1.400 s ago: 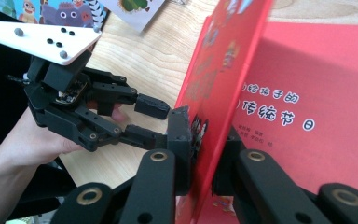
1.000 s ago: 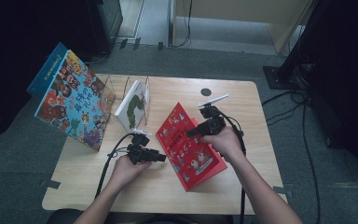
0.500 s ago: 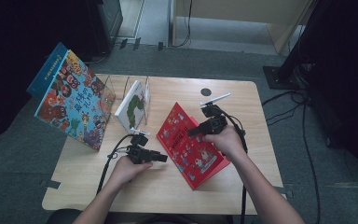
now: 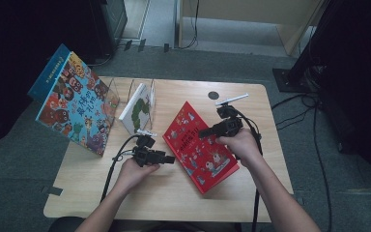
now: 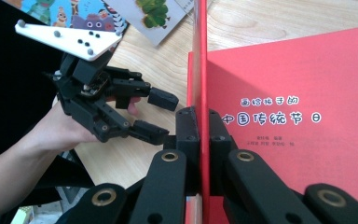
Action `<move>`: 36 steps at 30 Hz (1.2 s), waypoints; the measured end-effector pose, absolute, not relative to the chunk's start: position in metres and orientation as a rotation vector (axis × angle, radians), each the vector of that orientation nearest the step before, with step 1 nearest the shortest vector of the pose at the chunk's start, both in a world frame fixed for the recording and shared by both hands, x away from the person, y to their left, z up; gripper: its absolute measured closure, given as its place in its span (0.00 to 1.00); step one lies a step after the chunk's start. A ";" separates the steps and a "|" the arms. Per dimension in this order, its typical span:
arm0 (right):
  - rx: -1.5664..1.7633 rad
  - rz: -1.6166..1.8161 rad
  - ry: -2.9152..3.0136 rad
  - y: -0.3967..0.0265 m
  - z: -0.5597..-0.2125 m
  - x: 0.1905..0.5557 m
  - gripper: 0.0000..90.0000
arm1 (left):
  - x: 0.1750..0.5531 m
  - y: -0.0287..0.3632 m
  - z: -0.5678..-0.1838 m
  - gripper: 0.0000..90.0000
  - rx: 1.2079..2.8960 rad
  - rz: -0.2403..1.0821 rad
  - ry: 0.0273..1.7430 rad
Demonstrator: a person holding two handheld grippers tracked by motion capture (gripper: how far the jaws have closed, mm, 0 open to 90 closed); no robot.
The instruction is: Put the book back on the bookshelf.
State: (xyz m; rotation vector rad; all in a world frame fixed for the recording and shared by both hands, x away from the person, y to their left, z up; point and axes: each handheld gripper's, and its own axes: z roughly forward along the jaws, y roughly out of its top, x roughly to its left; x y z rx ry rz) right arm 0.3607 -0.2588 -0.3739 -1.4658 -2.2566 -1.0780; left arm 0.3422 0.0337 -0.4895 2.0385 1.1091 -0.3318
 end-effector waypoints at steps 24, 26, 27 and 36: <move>-1.367 -1.255 -2.192 -0.268 -0.363 0.347 0.98 | 0.355 0.025 -0.468 0.31 1.986 -0.386 1.038; -1.350 -1.266 -2.189 -0.268 -0.363 0.345 0.98 | 0.358 0.026 -0.468 0.28 1.969 -0.428 1.031; -1.338 -1.279 -2.191 -0.269 -0.363 0.344 0.98 | 0.359 0.026 -0.467 0.27 1.966 -0.438 1.030; -1.247 -1.350 -2.176 -0.273 -0.366 0.339 0.99 | 0.371 0.030 -0.457 0.13 1.856 -0.521 0.997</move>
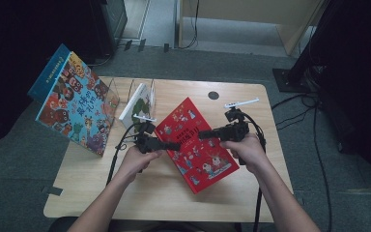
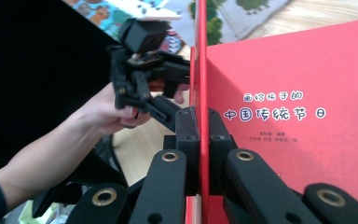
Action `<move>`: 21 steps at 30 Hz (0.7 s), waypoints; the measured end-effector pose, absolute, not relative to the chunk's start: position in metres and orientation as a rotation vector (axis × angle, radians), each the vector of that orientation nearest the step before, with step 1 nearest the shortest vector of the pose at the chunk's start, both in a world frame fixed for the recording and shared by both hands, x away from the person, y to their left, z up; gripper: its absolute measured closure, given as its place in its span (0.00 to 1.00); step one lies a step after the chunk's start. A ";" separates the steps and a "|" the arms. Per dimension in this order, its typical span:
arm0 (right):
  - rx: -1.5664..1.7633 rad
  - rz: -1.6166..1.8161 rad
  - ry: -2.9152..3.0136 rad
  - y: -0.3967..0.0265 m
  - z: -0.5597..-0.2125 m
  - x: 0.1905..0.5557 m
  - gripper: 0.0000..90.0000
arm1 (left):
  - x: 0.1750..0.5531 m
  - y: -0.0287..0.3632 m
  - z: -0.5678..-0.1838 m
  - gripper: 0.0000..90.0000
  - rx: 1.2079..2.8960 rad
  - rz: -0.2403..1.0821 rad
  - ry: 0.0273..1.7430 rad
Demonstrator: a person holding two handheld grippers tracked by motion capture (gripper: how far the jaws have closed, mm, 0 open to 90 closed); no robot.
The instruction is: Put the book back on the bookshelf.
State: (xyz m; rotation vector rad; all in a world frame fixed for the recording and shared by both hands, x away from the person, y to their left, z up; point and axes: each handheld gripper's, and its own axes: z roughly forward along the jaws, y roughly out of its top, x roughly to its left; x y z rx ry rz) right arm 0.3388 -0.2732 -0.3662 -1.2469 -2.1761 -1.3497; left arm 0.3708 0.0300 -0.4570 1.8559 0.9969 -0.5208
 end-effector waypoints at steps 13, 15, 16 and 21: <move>-1.173 -1.453 -2.174 -0.286 -0.380 0.339 0.99 | 0.374 0.043 -0.434 0.42 1.902 -0.460 0.962; -1.142 -1.486 -2.197 -0.287 -0.380 0.338 0.97 | 0.374 0.048 -0.427 0.49 1.889 -0.440 0.934; -1.138 -1.497 -2.215 -0.288 -0.380 0.339 0.96 | 0.374 0.049 -0.423 0.53 1.897 -0.425 0.923; -1.142 -1.484 -2.334 -0.288 -0.384 0.343 0.83 | 0.374 0.055 -0.403 0.68 1.908 -0.369 0.859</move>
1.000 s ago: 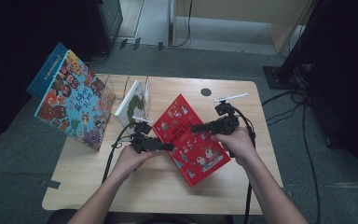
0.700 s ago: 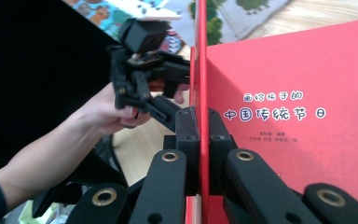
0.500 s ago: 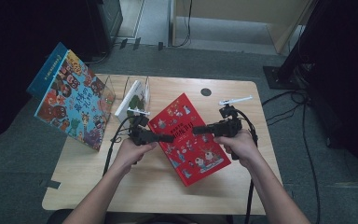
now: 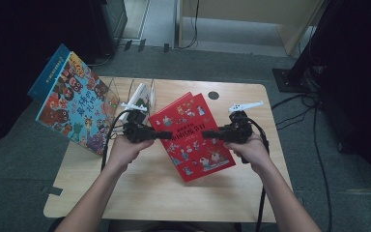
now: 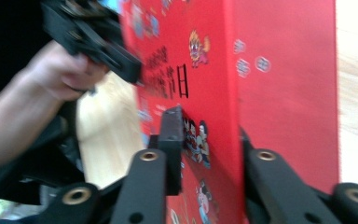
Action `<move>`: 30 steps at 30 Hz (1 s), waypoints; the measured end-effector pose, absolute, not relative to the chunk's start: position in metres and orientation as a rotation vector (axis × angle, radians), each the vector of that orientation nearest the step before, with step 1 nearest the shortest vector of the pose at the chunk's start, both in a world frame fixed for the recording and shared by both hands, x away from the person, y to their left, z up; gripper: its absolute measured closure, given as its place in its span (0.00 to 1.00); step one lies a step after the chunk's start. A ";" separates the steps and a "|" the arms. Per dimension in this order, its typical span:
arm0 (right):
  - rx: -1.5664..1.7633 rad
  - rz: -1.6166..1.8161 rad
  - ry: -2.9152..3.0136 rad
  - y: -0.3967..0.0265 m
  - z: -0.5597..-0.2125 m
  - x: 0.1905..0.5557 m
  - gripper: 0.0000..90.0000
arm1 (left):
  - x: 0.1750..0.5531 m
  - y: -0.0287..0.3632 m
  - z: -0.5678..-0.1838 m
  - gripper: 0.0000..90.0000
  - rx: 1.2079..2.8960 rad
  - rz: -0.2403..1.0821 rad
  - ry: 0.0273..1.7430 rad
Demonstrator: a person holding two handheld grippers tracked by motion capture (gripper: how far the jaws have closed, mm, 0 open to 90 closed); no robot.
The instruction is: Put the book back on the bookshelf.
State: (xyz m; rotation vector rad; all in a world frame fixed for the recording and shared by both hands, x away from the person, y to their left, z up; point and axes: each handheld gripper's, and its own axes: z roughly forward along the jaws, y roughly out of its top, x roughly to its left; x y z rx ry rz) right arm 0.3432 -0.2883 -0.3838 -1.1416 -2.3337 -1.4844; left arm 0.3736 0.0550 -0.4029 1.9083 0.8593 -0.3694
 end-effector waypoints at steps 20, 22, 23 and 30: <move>-1.195 -1.517 -2.570 -0.284 -0.391 0.343 0.61 | 0.357 0.052 -0.346 0.90 2.020 -0.170 0.665; -1.248 -1.500 -2.591 -0.282 -0.393 0.344 0.59 | 0.354 0.050 -0.343 0.90 2.038 -0.125 0.651; -1.309 -1.509 -2.618 -0.282 -0.393 0.344 0.58 | 0.352 0.049 -0.342 0.90 2.040 -0.117 0.641; -1.322 -1.584 -2.497 -0.280 -0.389 0.347 0.60 | 0.351 0.043 -0.341 0.90 2.062 -0.098 0.645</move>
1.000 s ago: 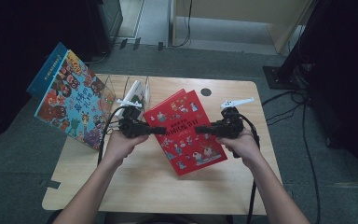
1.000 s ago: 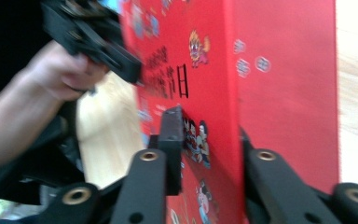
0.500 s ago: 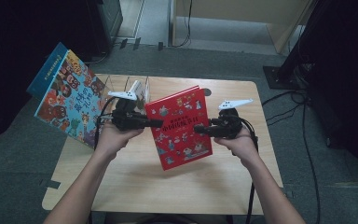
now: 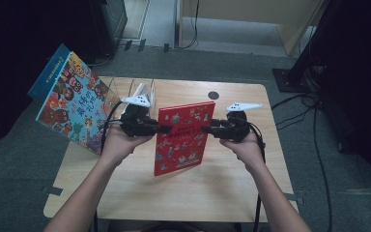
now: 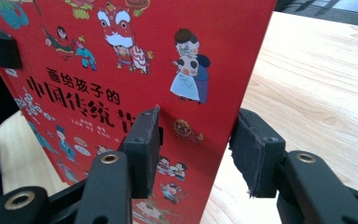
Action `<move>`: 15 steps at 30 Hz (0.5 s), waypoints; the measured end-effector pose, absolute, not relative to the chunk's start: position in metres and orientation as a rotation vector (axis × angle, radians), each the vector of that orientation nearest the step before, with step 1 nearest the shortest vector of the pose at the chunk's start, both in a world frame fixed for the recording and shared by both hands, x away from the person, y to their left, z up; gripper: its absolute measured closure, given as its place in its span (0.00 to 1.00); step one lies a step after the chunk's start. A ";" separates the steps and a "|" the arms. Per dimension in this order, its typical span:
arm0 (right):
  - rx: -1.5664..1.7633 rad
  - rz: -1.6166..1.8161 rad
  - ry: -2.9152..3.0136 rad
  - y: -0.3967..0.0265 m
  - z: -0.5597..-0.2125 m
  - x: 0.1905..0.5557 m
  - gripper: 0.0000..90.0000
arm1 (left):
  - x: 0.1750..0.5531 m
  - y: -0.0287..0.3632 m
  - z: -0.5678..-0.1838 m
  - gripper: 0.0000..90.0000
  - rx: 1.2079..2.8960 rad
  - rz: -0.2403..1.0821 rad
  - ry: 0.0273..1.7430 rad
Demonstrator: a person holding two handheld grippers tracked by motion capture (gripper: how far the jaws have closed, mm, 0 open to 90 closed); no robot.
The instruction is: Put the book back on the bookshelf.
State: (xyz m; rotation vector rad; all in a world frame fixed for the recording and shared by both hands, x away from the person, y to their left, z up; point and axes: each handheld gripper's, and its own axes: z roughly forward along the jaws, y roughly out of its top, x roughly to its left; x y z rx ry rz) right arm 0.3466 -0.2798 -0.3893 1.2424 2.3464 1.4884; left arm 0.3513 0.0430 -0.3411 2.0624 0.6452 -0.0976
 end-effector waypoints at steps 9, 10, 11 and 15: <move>1.241 1.430 2.355 -0.275 -0.383 0.348 0.61 | 0.354 0.040 -0.335 0.89 2.125 -0.086 0.643; 1.236 1.432 2.354 -0.275 -0.382 0.347 0.61 | 0.355 0.038 -0.334 0.89 2.146 -0.089 0.642; 1.219 1.445 2.351 -0.274 -0.382 0.347 0.63 | 0.355 0.036 -0.333 0.88 2.168 -0.086 0.641; 1.132 1.459 2.359 -0.265 -0.377 0.343 0.64 | 0.357 0.033 -0.331 0.87 2.235 -0.088 0.637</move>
